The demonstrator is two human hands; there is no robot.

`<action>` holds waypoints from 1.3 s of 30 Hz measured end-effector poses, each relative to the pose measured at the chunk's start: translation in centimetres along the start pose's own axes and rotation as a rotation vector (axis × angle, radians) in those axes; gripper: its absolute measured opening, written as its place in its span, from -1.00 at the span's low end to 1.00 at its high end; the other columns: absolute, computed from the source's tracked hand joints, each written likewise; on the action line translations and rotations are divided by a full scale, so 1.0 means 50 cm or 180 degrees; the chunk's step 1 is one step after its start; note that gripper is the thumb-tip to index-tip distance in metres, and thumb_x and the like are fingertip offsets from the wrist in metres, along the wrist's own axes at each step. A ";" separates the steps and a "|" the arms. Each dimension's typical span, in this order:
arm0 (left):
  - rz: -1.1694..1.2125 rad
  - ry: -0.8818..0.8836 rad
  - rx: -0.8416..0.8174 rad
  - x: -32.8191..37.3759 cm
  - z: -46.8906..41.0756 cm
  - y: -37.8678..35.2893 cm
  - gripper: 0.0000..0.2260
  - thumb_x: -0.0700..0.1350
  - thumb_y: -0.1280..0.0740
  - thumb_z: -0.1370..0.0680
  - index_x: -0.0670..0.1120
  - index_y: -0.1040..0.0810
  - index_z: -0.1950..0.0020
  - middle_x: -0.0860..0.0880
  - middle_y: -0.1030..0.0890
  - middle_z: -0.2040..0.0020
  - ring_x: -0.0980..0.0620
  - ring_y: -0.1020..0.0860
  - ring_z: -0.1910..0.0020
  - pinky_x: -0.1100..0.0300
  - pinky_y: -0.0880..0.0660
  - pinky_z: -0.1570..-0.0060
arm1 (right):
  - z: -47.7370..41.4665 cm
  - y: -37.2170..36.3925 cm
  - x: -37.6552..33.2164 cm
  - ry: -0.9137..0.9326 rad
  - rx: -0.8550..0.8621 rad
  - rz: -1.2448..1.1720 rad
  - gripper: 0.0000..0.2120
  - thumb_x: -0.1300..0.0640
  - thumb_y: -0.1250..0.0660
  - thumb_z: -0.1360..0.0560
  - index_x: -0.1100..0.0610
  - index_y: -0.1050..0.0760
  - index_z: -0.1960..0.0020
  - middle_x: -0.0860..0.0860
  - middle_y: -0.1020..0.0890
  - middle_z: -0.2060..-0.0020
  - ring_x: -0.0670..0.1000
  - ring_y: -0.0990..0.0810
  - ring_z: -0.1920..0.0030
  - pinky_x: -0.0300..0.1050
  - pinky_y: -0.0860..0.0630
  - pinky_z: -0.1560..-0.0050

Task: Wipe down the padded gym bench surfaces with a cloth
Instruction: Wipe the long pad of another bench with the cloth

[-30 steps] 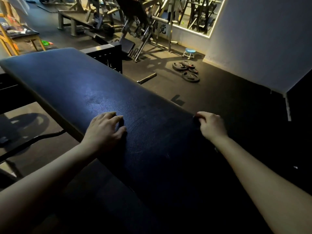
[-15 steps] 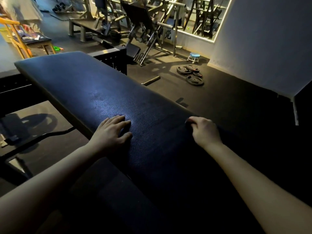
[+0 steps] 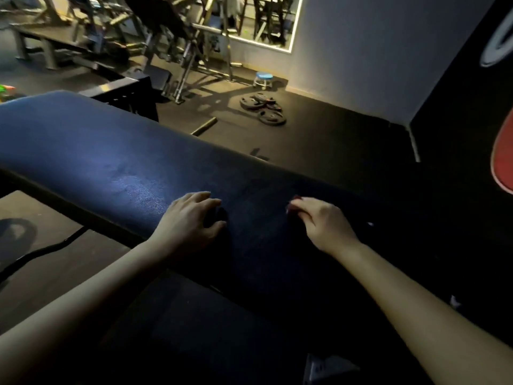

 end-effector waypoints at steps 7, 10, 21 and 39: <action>0.0218 -0.0637 0.0116 0.035 0.004 -0.030 -0.64 0.22 -0.19 -0.49 0.10 -0.65 -0.11 0.08 -0.60 -0.19 -0.06 -0.53 -0.23 -0.03 -0.45 -0.23 | 0.169 -0.047 -0.233 0.0769 -0.0039 -0.0331 -0.73 0.17 -0.29 -0.58 0.10 -0.56 -0.27 0.08 -0.65 -0.21 0.05 -0.60 -0.22 -0.08 -0.52 -0.29; 0.0182 -0.0814 0.0210 0.058 0.008 -0.029 -0.69 0.17 -0.22 -0.52 0.08 -0.64 -0.11 0.08 -0.60 -0.12 -0.06 -0.55 -0.20 -0.03 -0.44 -0.25 | 0.209 0.001 -0.136 -0.0010 0.0322 -0.0239 -0.76 0.15 -0.38 -0.56 0.05 -0.49 -0.21 0.01 -0.64 -0.06 0.02 -0.62 -0.04 -0.04 -0.57 -0.09; 0.0247 -0.1136 -0.0064 0.139 0.011 -0.078 -0.40 0.32 -0.05 -0.55 0.04 -0.54 -0.42 0.00 -0.50 -0.45 -0.06 -0.39 -0.47 -0.07 -0.32 -0.47 | 0.283 0.126 0.005 -0.1698 0.1532 -0.0213 -0.89 0.13 -0.43 -0.54 0.08 -0.53 -0.03 -0.06 -0.55 0.02 -0.07 -0.54 0.02 -0.19 -0.47 -0.01; 0.0318 -0.1236 0.0042 0.142 0.012 -0.075 -0.52 0.23 -0.20 -0.63 0.01 -0.51 -0.45 -0.03 -0.48 -0.46 -0.08 -0.37 -0.48 -0.09 -0.32 -0.47 | 0.258 0.047 -0.079 -0.2239 0.0875 0.0275 -0.74 -0.03 -0.42 -0.51 0.00 -0.46 -0.14 0.00 -0.53 -0.07 0.08 -0.52 -0.13 0.10 -0.51 -0.16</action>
Point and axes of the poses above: each hand's wrist, its own z-axis away from the middle knuckle, its own y-axis out of the back of the hand, x = y × z, the point moved 8 cm from there along -z, towards the middle knuckle
